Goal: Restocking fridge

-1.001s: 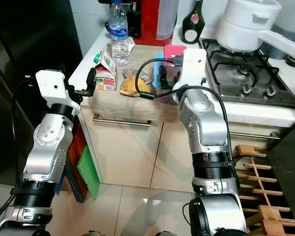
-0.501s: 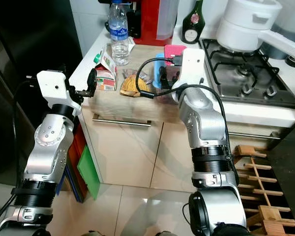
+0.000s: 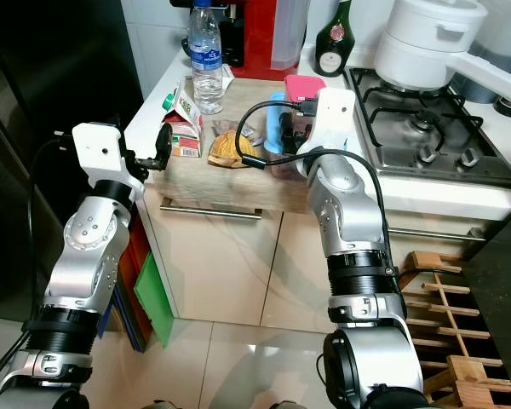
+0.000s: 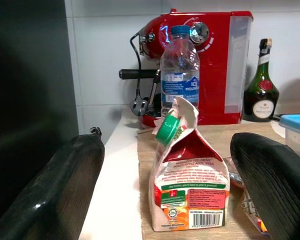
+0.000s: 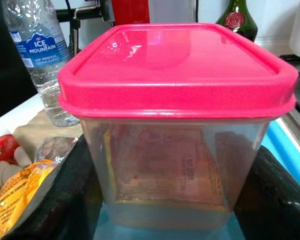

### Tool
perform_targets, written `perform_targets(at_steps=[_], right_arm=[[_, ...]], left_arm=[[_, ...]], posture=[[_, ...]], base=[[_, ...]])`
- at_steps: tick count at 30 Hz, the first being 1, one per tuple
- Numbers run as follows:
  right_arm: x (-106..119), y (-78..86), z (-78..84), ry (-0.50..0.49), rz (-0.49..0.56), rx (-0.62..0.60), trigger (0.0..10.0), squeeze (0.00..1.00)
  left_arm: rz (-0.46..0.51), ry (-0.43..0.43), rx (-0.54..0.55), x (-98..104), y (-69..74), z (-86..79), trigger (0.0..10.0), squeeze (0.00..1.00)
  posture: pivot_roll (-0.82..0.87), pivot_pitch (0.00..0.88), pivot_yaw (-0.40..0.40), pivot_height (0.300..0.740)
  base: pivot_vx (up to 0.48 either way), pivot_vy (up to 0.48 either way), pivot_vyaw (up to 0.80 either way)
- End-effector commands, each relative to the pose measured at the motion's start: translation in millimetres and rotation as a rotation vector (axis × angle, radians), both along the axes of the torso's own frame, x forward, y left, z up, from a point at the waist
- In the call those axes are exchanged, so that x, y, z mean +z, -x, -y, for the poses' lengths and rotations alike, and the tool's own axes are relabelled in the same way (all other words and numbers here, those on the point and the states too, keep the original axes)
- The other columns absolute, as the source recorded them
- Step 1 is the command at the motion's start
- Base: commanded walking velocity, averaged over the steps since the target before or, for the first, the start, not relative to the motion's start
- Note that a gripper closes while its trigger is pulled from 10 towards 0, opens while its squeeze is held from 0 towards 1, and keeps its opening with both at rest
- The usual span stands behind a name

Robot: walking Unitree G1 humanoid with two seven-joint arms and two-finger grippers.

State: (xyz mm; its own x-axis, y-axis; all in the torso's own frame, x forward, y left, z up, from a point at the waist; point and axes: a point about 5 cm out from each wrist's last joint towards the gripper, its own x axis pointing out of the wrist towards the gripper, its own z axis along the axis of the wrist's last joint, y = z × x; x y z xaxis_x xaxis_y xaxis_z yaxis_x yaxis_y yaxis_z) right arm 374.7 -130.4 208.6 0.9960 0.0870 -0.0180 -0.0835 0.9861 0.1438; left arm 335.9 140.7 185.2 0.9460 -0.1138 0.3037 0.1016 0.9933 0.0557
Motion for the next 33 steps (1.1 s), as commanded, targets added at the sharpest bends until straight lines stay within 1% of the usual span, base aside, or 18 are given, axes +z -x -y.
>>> perform_targets(at_steps=[1,3,5,6,7,8,9,10,12,14,15,16,18,22,25,27,30,33], right_arm=[[2,-0.6,3.9,0.01,0.036,-0.035,0.0,0.0],[14,-0.6,5.9,0.024,0.119,-0.055,0.0,0.0],[30,1.4,9.4,0.062,0.234,-0.09,0.0,0.0],[41,4.6,12.6,0.112,0.322,-0.119,0.0,0.0],[41,4.6,12.6,0.112,0.322,-0.119,0.0,0.0],[56,11.7,17.1,0.166,0.453,-0.152,0.0,0.0],[61,17.8,25.1,0.185,0.52,-0.192,0.0,0.0],[61,22.4,33.2,0.182,0.543,-0.219,0.0,0.0],[54,30.2,46.6,0.191,0.558,-0.275,0.0,0.0],[50,34.2,49.1,0.196,0.562,-0.282,0.0,0.0],[37,44.8,47.9,0.243,0.588,-0.275,0.0,0.0],[37,44.8,47.9,0.243,0.588,-0.275,0.0,0.0],[15,54.1,45.9,0.28,0.569,-0.272,0.0,0.0],[-6,63.3,43.6,0.301,0.539,-0.27,0.0,0.0],[-10,69.9,43.6,0.33,0.546,-0.272,0.0,0.0],[-11,71.3,43.9,0.339,0.549,-0.273,0.0,0.0],[-18,76.6,47.0,0.36,0.536,-0.274,0.0,0.0],[-23,75.8,47.2,0.327,0.496,-0.29,0.0,0.0]], left_arm=[[-0.002,-0.019,-0.015,1,-1.0,2.7,10.0,0.0],[-0.008,-0.019,-0.016,-1,-1.8,3.5,10.0,0.0],[0.0,-0.017,-0.025,1,-3.0,6.1,10.0,0.0],[0.007,-0.019,-0.028,2,-3.5,7.2,10.0,0.0],[0.007,-0.019,-0.028,2,-3.5,7.2,10.0,0.0],[0.017,-0.032,-0.027,4,-3.7,7.9,10.0,0.0],[0.024,-0.046,-0.027,5,-3.3,8.2,10.0,0.0],[0.04,-0.055,-0.033,7,-1.9,9.2,10.0,0.0],[0.057,-0.072,-0.04,8,0.8,11.0,10.0,0.0],[0.065,-0.092,-0.041,8,2.5,12.5,10.0,0.0],[0.107,-0.133,-0.059,13,9.1,19.1,10.0,0.0],[0.107,-0.133,-0.059,13,9.1,19.1,10.0,0.0],[0.164,-0.17,-0.121,20,18.5,31.4,10.0,0.0],[0.195,-0.161,-0.161,28,20.5,34.3,10.0,0.0],[0.205,-0.164,-0.187,31,23.5,36.0,10.0,0.0],[0.207,-0.167,-0.193,31,24.8,36.7,10.0,0.0],[0.152,-0.164,-0.202,19,31.5,33.0,10.0,0.0],[0.106,-0.123,-0.181,12,29.5,29.1,10.0,0.0]], posture=[[-0.01,0.0,0.022,0.74],[-0.02,0.0,0.024,0.74],[-0.02,0.0,0.023,0.74],[-0.02,0.0,0.019,0.74],[-0.02,0.0,0.019,0.74],[-0.01,0.0,0.013,0.74],[-0.01,0.0,0.002,0.74],[-0.01,0.0,0.0,0.74],[-0.01,0.0,-0.001,0.74],[0.0,0.0,-0.001,0.74],[-0.01,0.0,0.002,0.74],[-0.01,0.0,0.002,0.74],[-0.01,0.0,0.004,0.74],[-0.01,0.0,0.008,0.74],[-0.02,0.0,0.009,0.74],[-0.02,0.0,0.009,0.74],[-0.02,0.0,0.005,0.74],[-0.02,0.0,0.004,0.74]], base=[[0.0,0.0,0.0],[0.0,0.0,0.0],[0.0,0.0,0.0],[0.0,0.0,0.0],[0.0,0.0,0.0],[0.0,0.0,0.0],[0.0,0.0,0.0],[0.0,0.0,0.0],[0.0,0.0,0.0],[0.0,0.0,0.0],[0.0,0.0,0.0],[0.0,0.0,0.0],[0.0,0.0,0.0],[0.0,0.0,0.0],[0.0,0.0,0.0],[0.0,0.0,0.0],[0.0,0.0,0.0],[0.0,0.0,0.0]])
